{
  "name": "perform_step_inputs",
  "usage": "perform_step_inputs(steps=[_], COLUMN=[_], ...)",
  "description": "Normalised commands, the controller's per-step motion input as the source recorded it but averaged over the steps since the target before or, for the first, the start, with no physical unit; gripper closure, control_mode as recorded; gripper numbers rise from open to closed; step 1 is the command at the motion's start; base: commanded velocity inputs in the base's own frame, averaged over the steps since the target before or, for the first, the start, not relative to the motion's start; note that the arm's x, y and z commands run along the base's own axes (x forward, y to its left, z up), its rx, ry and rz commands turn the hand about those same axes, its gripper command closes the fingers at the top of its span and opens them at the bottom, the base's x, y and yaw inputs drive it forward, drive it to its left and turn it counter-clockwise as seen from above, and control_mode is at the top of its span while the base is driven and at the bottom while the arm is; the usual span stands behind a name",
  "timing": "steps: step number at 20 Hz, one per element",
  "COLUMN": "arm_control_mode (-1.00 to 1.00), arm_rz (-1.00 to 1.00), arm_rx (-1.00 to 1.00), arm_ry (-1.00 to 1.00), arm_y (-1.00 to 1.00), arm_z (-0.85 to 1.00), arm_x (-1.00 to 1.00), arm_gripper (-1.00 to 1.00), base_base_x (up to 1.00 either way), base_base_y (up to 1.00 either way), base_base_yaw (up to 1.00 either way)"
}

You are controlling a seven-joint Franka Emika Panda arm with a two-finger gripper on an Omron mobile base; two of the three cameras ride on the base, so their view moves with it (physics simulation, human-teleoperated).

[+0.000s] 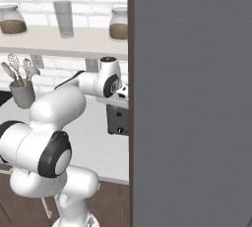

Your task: Start the toaster. Once the lever pops up, take the bread to the plate on the dining counter.

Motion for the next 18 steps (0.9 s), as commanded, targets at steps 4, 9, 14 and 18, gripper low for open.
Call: perform_step_inputs(steps=[4,9,14,18], arm_control_mode=[-1.00,-1.00,-1.00,-1.00], arm_rz=[0.00,0.00,0.00,0.00], arm_rx=[-0.02,-0.01,0.00,0.00], arm_ry=[0.00,0.00,0.00,0.00], arm_y=[0.00,0.00,0.00,-0.02], arm_z=[-0.24,-0.16,-0.06,-0.06], arm_x=[0.11,0.13,0.16,0.20], arm_gripper=[1.00,1.00,1.00,1.00], base_base_x=[0.00,0.00,0.00,0.00], base_base_y=[0.00,0.00,0.00,0.00], base_base_yaw=[0.00,0.00,0.00,0.00])
